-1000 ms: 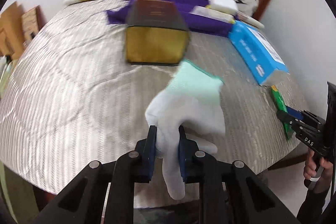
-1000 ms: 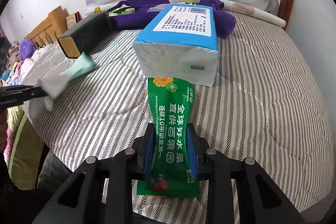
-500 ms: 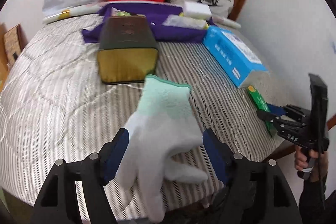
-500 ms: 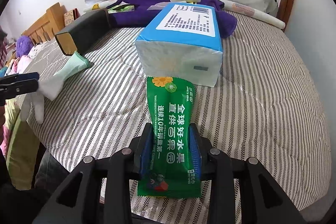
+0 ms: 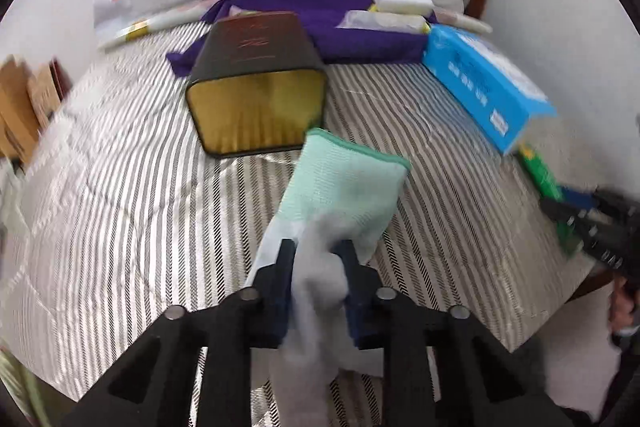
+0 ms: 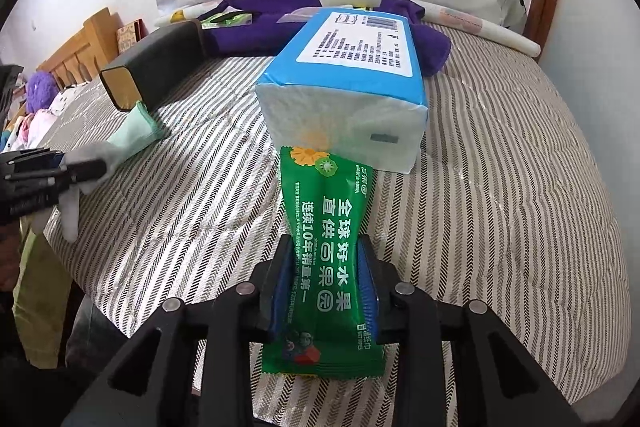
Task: Organize soft objects
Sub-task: 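Carry the glove with the left tool while the right tool carries the green packet to the towel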
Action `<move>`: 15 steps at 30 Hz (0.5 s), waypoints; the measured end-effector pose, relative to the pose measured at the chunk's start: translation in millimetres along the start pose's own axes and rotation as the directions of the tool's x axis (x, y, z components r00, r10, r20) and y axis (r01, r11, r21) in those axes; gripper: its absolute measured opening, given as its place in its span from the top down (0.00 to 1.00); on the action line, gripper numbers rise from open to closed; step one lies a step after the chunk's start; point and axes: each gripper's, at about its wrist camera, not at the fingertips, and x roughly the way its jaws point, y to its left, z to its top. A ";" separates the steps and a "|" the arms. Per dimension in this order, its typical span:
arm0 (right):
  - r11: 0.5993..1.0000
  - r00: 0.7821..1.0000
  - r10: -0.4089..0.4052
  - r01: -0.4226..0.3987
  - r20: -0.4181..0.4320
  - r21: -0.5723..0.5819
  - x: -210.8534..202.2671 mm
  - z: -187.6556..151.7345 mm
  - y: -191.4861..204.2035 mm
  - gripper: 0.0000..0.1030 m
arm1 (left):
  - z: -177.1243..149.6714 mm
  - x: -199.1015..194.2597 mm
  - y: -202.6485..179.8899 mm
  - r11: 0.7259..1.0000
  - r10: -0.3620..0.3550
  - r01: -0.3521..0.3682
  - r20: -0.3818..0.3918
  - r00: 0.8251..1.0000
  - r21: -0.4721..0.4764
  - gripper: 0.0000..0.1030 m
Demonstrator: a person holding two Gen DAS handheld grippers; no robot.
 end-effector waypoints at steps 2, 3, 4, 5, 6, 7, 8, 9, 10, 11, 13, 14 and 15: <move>1.000 1.000 0.008 -0.008 -0.006 0.001 -1.0 0.3 0.5 0.72 | 0.7 -3.7 11.6 0.998 -0.033 0.033 -0.001 0.999 -0.052 0.83; 1.000 1.000 0.014 -0.014 -0.010 0.001 -2.1 0.3 1.5 0.72 | 0.6 -6.9 16.3 0.997 -0.048 0.048 0.004 0.999 -0.068 0.83; 1.000 1.000 0.019 -0.019 -0.012 -0.002 -2.8 1.1 2.7 0.72 | 0.7 -11.5 20.6 0.995 -0.050 0.050 0.009 0.999 -0.086 0.83; 1.000 1.000 0.029 -0.030 -0.008 -0.010 -6.2 1.6 5.1 0.73 | 1.2 -16.8 24.1 0.994 -0.046 0.047 0.014 0.999 -0.098 0.83; 0.999 0.999 0.035 -0.035 -0.003 -0.016 -8.5 2.3 6.8 0.73 | 1.5 -19.0 25.4 0.994 -0.044 0.046 0.018 0.999 -0.101 0.83; 0.999 0.999 0.039 -0.039 0.001 -0.022 -11.8 3.7 8.9 0.73 | 1.2 -24.6 27.1 0.994 -0.044 0.047 0.026 0.999 -0.102 0.83; 0.999 0.999 0.045 -0.045 0.003 -0.025 -13.8 4.8 10.2 0.73 | 2.0 -30.5 28.8 0.993 -0.046 0.050 0.037 0.998 -0.109 0.83; 0.998 0.998 0.056 -0.055 0.010 -0.032 -17.6 6.6 11.8 0.73 | 1.9 -34.2 30.3 0.992 -0.052 0.057 0.044 0.998 -0.116 0.83; 0.997 0.998 0.064 -0.063 0.018 -0.037 -21.7 8.7 13.2 0.73 | 3.5 -39.0 31.2 0.990 -0.068 0.074 0.054 0.996 -0.121 0.83; 0.997 0.997 0.069 -0.069 0.021 -0.040 -24.0 9.7 14.3 0.73 | 4.7 -43.5 32.5 0.988 -0.083 0.091 0.068 0.994 -0.127 0.83; 0.994 0.995 0.091 -0.089 0.040 -0.059 -33.6 15.5 16.3 0.73 | 9.0 -53.3 32.9 0.984 -0.109 0.121 0.093 0.990 -0.129 0.83; 0.994 0.994 0.098 -0.095 0.047 -0.060 -36.4 17.6 16.8 0.73 | 10.7 -57.4 31.6 0.985 -0.106 0.118 0.100 0.989 -0.125 0.83; 0.992 0.992 0.114 -0.110 0.061 -0.060 -42.3 21.7 16.0 0.73 | 13.8 -60.6 30.1 0.986 -0.099 0.112 0.110 0.989 -0.122 0.83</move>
